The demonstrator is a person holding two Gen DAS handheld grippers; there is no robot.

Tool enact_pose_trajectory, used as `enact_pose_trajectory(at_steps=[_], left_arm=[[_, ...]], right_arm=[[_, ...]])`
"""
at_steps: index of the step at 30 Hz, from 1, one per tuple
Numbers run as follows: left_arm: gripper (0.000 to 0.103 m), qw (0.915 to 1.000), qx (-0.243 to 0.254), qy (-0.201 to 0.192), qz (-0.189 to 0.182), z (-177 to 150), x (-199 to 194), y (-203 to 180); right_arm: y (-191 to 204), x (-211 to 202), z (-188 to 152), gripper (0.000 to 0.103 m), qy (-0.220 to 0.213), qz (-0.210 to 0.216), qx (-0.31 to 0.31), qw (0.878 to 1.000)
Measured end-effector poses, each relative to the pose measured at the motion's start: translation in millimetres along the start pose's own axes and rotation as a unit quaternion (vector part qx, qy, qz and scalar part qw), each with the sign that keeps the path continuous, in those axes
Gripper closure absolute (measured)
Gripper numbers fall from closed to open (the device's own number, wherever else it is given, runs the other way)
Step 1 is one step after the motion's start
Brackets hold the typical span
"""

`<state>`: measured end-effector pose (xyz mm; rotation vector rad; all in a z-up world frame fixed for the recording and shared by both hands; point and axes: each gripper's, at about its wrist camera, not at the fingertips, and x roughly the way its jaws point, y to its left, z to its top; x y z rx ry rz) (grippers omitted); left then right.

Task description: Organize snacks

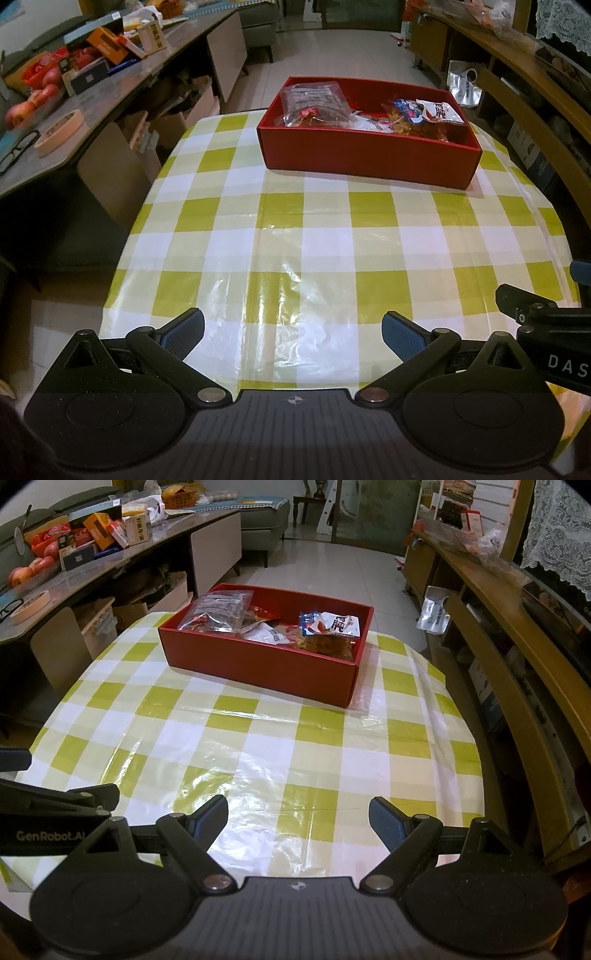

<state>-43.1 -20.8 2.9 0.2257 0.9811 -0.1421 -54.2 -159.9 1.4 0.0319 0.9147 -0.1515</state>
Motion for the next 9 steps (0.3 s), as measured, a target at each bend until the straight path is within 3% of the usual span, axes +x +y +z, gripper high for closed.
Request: enact_pose_trajectory(at_steps=[9], left_arm=[[0.000, 0.9999, 0.004, -0.005, 0.010, -0.1, -0.2, -1.5]], right_arm=[[-0.8, 0.1, 0.0, 0.014, 0.000, 0.001, 0.001, 1.000]])
